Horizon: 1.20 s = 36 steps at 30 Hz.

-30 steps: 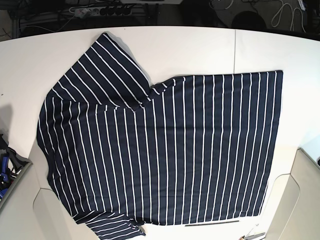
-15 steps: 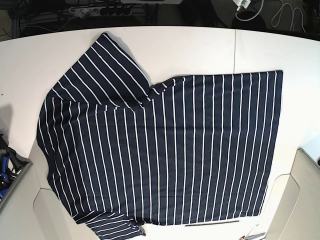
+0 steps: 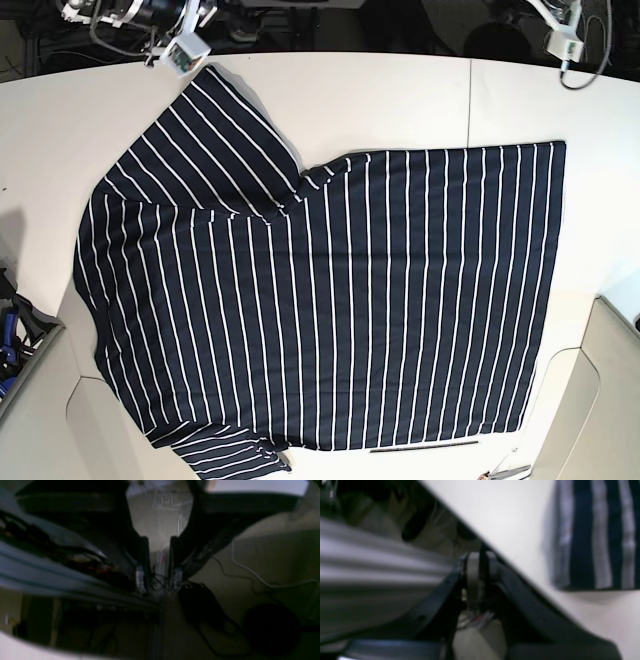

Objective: Fold the T-shirt properly
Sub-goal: 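Move both grippers down to the shirt's shoulder corners and grasp them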

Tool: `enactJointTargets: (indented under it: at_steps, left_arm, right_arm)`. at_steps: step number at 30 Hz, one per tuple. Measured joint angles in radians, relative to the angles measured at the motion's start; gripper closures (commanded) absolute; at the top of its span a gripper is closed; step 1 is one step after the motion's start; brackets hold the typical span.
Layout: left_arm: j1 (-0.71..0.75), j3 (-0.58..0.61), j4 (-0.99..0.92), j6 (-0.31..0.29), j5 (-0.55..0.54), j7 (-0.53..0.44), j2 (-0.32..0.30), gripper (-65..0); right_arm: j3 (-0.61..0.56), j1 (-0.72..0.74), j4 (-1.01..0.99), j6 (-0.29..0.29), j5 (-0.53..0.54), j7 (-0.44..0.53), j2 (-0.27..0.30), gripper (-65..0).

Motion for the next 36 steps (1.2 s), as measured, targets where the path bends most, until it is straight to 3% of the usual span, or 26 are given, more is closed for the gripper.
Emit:
enactJointTargets:
  at_steps: [2, 6, 10, 12, 16, 21, 27, 36]
  left_arm:
    - [0.0, -0.035, 0.022, 0.0, -0.035, 0.011, 0.0, -16.2]
    - [0.0, -0.092, 0.059, 0.0, -0.062, 0.017, 0.0, -28.8]
    - [-0.003, -0.127, 0.076, 0.0, -0.097, 0.016, 0.0, -32.1]
    - [-0.006, -0.134, 0.076, 0.0, -0.092, 0.008, 0.0, -33.3]
    - [-0.039, -0.136, 0.075, 0.0, -0.102, 0.008, 0.0, -44.6]
    - [-0.073, -0.136, 0.075, -0.001, -0.102, 0.01, -0.026, -45.2]
    - [-0.157, -0.137, 0.049, 0.026, -0.074, -0.003, -0.104, -45.2]
    - [-0.375, -0.137, -0.264, 0.049, -0.105, -0.007, -0.214, -45.1]
  right_arm:
    - [0.063, 0.0, 0.001, -0.002, 0.04, -0.002, -0.037, -14.4]
    - [0.195, 0.027, 0.001, -0.01, 0.107, -0.069, -0.113, -27.0]
    - [0.312, 0.095, 0.0, -0.067, 0.175, -0.218, -0.166, -29.1]
    - [0.362, 0.128, -0.001, -0.093, 0.187, -0.23, -0.18, -29.1]
    - [0.437, 0.162, -0.008, -0.124, 0.195, -0.23, -0.187, -32.8]
    - [0.478, 0.159, -0.022, -0.146, 0.192, -0.237, -0.188, -35.2]
    - [0.478, 0.161, -0.094, -0.146, 0.174, -0.24, -0.193, -35.2]
    - [0.479, 0.161, -0.181, -0.146, 0.195, -0.238, -0.193, -35.2]
